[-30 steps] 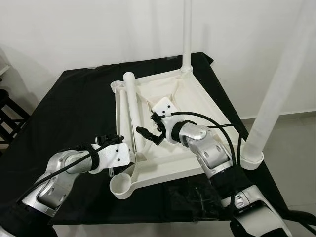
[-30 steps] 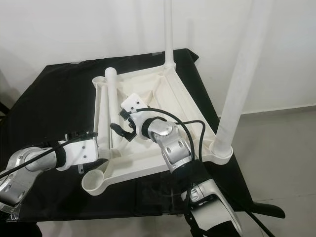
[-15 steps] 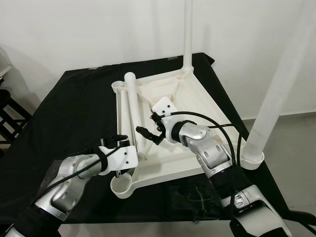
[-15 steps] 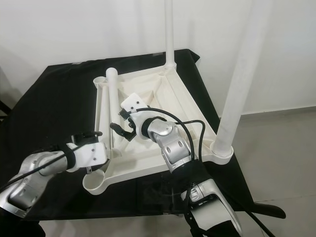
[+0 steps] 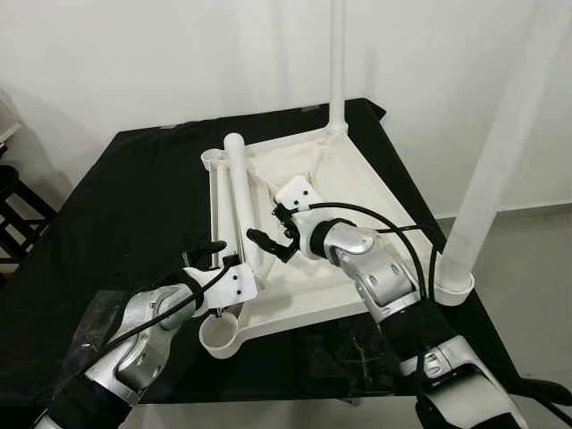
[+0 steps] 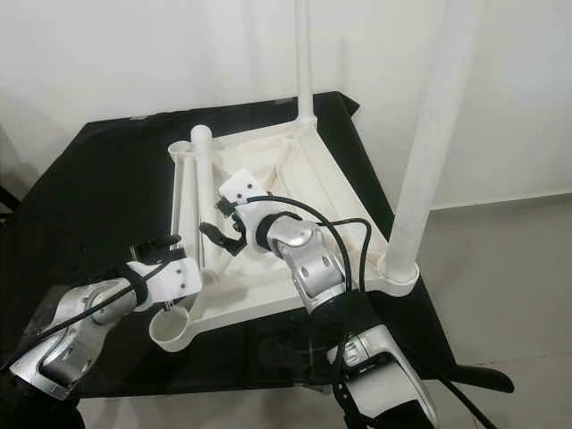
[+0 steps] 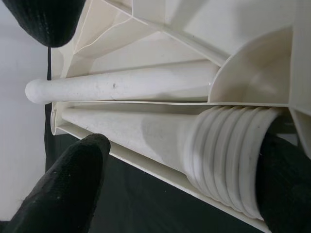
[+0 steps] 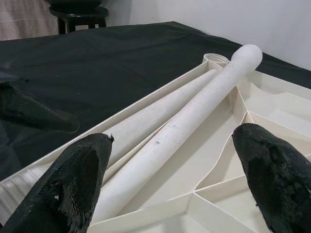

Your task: Building children table

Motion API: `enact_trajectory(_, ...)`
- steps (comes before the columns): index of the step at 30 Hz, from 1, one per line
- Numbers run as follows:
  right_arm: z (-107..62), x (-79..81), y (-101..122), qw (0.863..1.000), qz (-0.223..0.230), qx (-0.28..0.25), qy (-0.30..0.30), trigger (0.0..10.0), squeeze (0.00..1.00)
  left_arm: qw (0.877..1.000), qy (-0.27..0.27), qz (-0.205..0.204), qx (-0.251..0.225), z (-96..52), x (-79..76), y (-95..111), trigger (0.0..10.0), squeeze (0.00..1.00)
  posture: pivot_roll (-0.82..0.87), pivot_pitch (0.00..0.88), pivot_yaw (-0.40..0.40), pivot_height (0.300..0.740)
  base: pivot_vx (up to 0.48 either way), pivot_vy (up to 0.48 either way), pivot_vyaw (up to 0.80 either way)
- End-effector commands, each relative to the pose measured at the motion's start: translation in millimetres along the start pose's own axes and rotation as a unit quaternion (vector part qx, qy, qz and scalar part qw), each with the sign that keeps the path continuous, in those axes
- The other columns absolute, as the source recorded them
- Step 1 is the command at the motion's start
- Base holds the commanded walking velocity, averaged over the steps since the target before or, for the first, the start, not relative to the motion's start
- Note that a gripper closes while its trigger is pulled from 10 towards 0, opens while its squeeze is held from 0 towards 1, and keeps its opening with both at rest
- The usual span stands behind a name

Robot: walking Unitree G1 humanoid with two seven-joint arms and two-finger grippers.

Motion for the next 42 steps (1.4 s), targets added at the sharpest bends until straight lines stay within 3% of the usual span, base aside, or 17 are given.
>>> enact_trajectory(1,2.3,5.5,-1,1.0,0.007,0.004,0.005,10.0,0.0,0.997,0.033,0.002,0.07,-1.6,5.7,-31,10.0,0.0,-0.02,0.07,0.12,0.74,0.0,0.0,0.0)
enact_trajectory(9,2.4,5.7,-1,1.0,0.009,0.002,0.003,10.0,0.0,0.984,0.151,-0.016,0.091,-4.8,45.1,-29,10.0,0.0,-0.02,0.071,0.117,0.74,0.0,0.0,0.0)
enact_trajectory(23,2.7,5.6,1,1.0,0.01,-0.001,0.001,10.0,0.0,0.98,0.171,-0.028,0.094,-4.0,57.7,-33,10.0,0.0,-0.02,0.071,0.121,0.74,0.0,0.0,0.0)
enact_trajectory(24,2.7,5.8,2,1.0,0.01,-0.003,0.001,10.0,0.0,0.981,0.168,-0.028,0.087,-2.8,57.2,-30,3.8,0.0,-0.02,0.071,0.122,0.74,0.0,0.0,0.0)
enact_trajectory(27,2.7,6.0,3,1.0,0.01,-0.004,0.001,10.0,0.0,0.982,0.166,-0.027,0.084,-2.2,56.8,-29,3.8,0.0,-0.02,0.071,0.122,0.74,0.0,0.0,0.0)
enact_trajectory(28,3.0,6.9,4,1.0,0.01,-0.006,0.001,10.0,0.0,0.984,0.157,-0.03,0.078,-1.6,54.7,-28,0.0,0.0,-0.02,0.08,0.139,0.74,0.0,0.0,0.0)
enact_trajectory(31,1.0,9.5,11,1.0,0.023,-0.017,-0.002,10.0,0.0,0.991,0.118,-0.017,0.062,-1.2,45.4,-26,0.0,0.0,0.02,0.094,0.138,0.74,0.0,0.0,0.0)
enact_trajectory(42,-1.1,10.2,14,0.999,0.025,-0.026,-0.003,10.0,0.0,0.989,0.137,-0.034,0.035,-0.2,48.8,-12,0.0,0.0,-0.01,0.094,0.129,0.74,0.0,0.0,0.0)
Point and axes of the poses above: a point about 5 cm out from each wrist's last joint towards the gripper, its own z axis pointing out of the wrist towards the gripper, its own y axis along the axis of the wrist's last joint, x = y × z, the point moved 5 cm from there along z, pointing out of the wrist towards the gripper, and after that the axes turned 12 degrees about -z, right-handed, at the moved point
